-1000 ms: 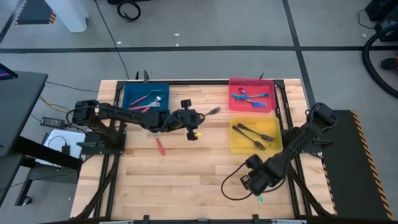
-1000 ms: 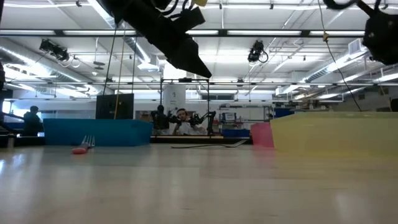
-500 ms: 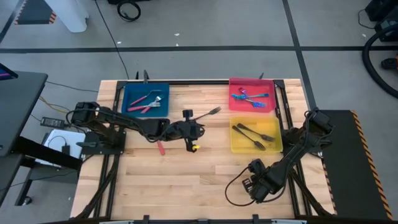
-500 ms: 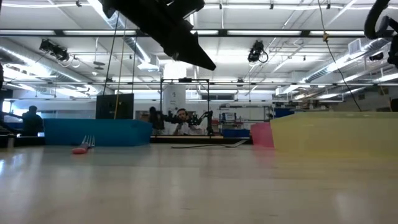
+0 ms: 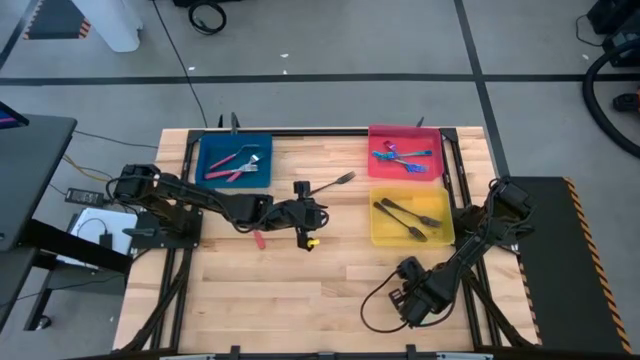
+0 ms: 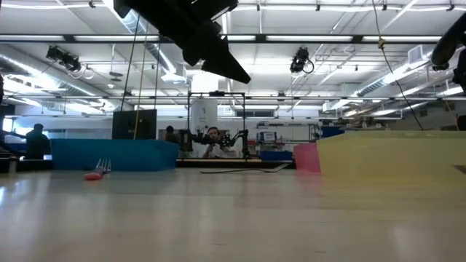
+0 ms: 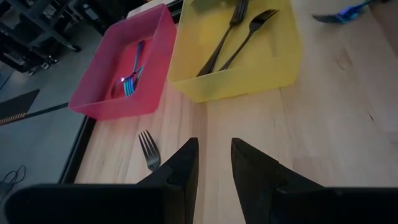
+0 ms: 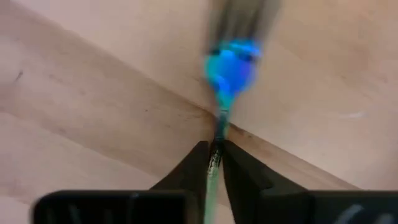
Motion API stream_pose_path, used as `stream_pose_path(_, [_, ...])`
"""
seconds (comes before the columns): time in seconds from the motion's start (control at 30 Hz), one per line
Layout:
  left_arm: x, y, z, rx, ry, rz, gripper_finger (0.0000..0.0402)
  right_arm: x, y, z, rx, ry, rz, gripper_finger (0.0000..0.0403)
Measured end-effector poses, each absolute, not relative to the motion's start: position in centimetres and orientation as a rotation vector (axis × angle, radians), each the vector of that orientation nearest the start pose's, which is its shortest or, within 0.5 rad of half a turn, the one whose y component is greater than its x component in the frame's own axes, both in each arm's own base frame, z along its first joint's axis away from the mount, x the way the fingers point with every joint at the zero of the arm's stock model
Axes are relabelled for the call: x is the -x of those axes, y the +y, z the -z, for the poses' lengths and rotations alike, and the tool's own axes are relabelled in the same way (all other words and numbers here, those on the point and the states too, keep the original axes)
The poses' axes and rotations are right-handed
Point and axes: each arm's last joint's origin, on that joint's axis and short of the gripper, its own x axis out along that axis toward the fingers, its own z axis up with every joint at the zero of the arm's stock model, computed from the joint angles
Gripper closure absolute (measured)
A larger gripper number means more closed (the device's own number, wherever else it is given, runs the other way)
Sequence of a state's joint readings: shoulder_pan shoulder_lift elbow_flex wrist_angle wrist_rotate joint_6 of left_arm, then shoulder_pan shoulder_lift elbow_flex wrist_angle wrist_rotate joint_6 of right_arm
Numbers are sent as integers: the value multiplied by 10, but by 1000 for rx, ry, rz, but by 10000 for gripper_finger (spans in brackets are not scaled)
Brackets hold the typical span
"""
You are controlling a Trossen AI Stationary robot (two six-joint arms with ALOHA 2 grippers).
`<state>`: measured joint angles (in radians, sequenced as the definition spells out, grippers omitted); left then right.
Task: Sort silverware by color (type)
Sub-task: Put the blue fork into the red bin
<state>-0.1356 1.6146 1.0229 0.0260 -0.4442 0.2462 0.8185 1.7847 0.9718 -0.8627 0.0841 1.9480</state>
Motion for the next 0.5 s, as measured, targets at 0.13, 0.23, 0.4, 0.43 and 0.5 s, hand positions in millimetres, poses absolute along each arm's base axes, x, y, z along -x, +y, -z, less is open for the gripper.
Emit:
stream_pose_path(0.13, [-346,-33,-230,-407,583,-236,303,-192,201,-131,-744,1336,922,388])
stream_pose_path(0.23, [-346,-31,-230,-442,590,-231,303,-190,198,-135,-742,1333,909,383])
stream_pose_path(0.4, [-347,-22,-231,-510,601,-232,303,-195,196,-159,-771,1249,829,386])
stream_pose_path(0.43, [-348,-20,-231,-516,604,-237,303,-198,196,-166,-771,1237,794,390])
stream_pose_path(0.5, [-348,-13,-231,-531,612,-249,303,-203,196,-187,-771,1182,717,391])
